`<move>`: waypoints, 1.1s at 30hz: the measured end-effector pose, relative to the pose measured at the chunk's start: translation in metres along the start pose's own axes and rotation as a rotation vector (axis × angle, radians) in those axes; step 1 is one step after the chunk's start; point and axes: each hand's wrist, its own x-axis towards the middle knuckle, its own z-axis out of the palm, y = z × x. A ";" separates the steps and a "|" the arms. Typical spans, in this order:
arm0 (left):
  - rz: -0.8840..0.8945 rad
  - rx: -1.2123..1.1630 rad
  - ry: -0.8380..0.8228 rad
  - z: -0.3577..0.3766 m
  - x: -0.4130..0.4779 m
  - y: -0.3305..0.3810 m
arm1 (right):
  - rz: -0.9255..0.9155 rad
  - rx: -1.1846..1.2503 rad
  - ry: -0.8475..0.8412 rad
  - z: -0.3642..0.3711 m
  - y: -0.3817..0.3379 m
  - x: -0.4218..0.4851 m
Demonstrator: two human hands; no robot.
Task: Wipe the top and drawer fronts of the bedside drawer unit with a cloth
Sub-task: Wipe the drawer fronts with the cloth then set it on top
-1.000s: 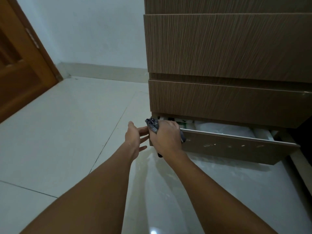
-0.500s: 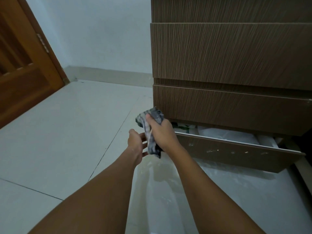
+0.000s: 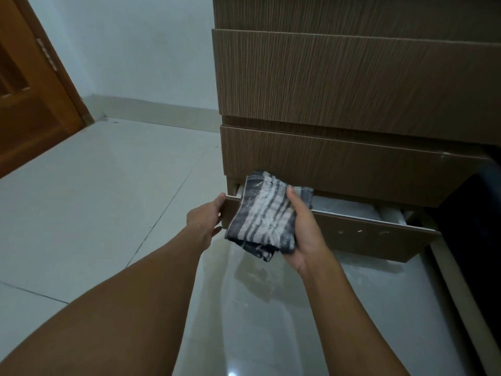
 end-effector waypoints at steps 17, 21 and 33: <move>0.040 0.017 0.101 0.051 0.006 0.015 | -0.331 -0.522 0.541 -0.074 0.013 -0.028; 0.043 0.031 0.078 0.059 0.005 0.015 | -0.435 -0.395 0.714 -0.093 0.016 -0.029; 0.047 -0.018 0.108 0.074 0.013 0.017 | -0.861 0.011 1.132 -0.160 -0.031 -0.013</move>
